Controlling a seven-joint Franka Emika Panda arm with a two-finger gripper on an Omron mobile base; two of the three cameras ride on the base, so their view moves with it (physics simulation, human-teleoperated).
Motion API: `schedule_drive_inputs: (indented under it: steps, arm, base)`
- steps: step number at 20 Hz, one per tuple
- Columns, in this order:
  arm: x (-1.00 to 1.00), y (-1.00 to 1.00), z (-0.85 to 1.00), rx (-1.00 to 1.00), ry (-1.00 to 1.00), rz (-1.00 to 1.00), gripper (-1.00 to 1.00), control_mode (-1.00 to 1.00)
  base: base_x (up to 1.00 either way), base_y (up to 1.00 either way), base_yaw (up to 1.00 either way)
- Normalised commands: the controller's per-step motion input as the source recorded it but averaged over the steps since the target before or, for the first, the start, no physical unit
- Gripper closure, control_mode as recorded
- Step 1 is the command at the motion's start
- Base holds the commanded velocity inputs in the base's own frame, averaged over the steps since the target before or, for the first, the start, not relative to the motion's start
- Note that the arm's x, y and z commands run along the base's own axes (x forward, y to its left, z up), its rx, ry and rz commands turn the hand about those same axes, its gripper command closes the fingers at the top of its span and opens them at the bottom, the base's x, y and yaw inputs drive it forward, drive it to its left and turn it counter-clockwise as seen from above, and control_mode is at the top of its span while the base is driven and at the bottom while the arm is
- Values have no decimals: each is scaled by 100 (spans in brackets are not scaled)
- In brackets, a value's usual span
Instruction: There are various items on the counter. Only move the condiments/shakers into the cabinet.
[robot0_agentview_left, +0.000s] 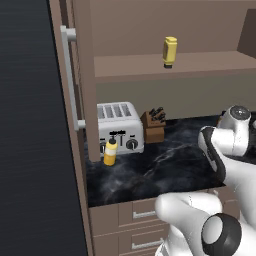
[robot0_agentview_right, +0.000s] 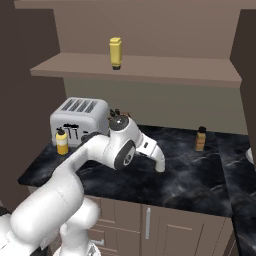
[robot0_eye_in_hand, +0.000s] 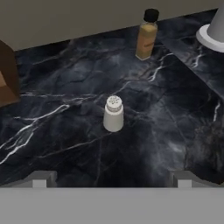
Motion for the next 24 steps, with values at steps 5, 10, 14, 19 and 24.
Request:
schedule_drive_inputs:
  steps: [5,10,14,19,24]
  arm:
    - [28,-8,-24,-2,12,0,-100,-100]
    - [2,-24,-34,0,4,1,-100,-100]
    - [0,-26,-21,3,0,0,-100,-100]
    - [15,-2,-10,2,0,0,-100,-100]
    - [32,0,-12,2,0,0,-100,-100]
  base:
    - [0,0,0]
    - [0,0,0]
    - [0,0,0]
    - [0,0,0]
    - [0,0,0]
